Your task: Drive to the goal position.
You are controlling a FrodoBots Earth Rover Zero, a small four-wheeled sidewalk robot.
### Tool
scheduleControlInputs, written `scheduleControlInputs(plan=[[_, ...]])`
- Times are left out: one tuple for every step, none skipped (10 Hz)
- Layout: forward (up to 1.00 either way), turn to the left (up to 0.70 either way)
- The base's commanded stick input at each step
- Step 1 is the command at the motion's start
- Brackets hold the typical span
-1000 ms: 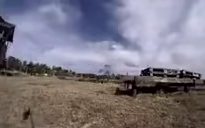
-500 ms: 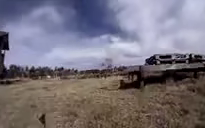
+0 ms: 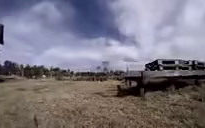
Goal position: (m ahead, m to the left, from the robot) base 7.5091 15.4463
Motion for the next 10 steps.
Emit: scheduleControlInputs(plan=[[0.7,0.0],[0.7,0.0],[0.7,0.0],[0.7,0.0],[0.7,0.0],[0.7,0.0],[0.7,0.0],[0.7,0.0],[0.7,0.0],[0.7,0.0]])
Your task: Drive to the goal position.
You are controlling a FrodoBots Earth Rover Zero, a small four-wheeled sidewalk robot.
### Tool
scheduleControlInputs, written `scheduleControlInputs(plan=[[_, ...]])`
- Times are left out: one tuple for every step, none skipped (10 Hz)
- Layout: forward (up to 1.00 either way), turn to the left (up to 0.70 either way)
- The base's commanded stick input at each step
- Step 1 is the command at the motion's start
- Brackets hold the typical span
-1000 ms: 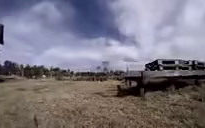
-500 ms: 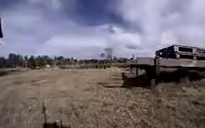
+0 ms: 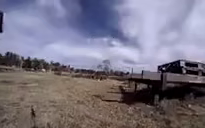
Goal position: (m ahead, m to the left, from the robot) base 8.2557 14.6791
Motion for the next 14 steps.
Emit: scheduleControlInputs(plan=[[0.7,0.0],[0.7,0.0],[0.7,0.0],[0.7,0.0],[0.7,0.0],[0.7,0.0],[0.7,0.0],[0.7,0.0],[0.7,0.0],[0.7,0.0],[0.7,0.0],[0.7,0.0],[0.7,0.0],[0.7,0.0]])
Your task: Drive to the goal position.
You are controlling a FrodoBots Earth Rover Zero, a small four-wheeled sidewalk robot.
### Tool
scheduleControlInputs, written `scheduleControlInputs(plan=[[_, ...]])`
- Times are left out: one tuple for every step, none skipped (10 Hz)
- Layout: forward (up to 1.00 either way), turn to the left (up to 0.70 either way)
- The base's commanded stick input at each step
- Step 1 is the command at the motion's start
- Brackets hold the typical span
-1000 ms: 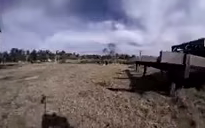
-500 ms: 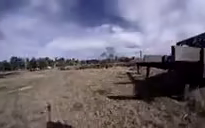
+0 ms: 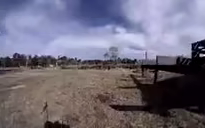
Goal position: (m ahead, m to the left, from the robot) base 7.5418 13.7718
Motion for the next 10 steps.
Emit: scheduleControlInputs(plan=[[0.7,0.0],[0.7,0.0],[0.7,0.0],[0.7,0.0],[0.7,0.0],[0.7,0.0],[0.7,0.0],[0.7,0.0],[0.7,0.0],[0.7,0.0]])
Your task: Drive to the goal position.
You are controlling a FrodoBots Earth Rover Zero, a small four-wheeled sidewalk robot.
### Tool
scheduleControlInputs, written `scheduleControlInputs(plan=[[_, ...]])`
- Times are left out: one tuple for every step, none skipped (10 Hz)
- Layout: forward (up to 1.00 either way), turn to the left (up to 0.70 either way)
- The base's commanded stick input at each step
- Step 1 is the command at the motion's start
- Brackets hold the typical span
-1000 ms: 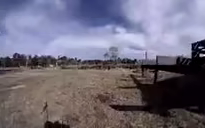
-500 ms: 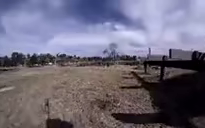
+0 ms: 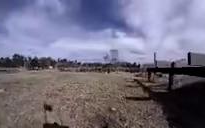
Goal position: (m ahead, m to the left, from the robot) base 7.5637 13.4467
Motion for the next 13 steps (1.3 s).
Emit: scheduleControlInputs(plan=[[0.7,0.27],[0.7,0.27],[0.7,0.27],[0.7,0.27],[0.7,0.19],[0.7,0.03],[0.7,0.0],[0.7,0.0],[0.7,0.0],[0.7,0.0],[0.7,0.0],[0.7,0.0],[0.7,0.0]])
